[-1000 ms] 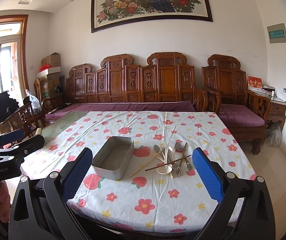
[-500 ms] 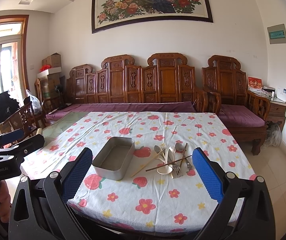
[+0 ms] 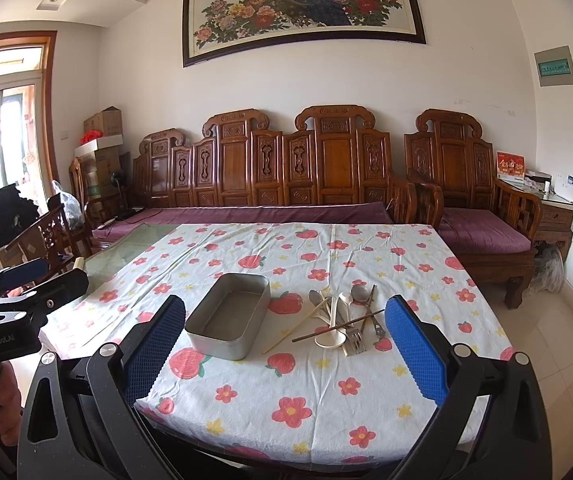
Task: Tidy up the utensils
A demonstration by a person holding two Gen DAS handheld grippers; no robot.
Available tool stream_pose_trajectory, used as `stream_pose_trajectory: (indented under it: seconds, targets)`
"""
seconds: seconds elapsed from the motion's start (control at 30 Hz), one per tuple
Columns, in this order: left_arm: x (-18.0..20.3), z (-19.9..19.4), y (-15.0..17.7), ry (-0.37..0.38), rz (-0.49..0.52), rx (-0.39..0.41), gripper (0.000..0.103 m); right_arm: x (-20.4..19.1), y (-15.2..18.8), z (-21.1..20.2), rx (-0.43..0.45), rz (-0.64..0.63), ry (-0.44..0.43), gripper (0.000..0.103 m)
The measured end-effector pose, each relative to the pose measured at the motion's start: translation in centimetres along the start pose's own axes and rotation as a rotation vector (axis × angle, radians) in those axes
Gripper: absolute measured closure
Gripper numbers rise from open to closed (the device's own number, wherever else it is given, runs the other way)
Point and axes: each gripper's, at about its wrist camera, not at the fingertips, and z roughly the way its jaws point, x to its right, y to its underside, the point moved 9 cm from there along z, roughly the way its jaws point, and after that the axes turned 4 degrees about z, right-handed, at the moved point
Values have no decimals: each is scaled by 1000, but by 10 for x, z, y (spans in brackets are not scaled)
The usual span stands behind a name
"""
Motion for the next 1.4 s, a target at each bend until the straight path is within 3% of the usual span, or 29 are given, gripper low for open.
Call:
stream_pose_trajectory:
  seconds: [1.0,1.4]
  targets:
    - [0,3,0,2,1,-9,6,-1,3,0,-7,2,1,3]
    - [5,49,31,36,25,-119,6,5,21,33,-63,-19,-20,3]
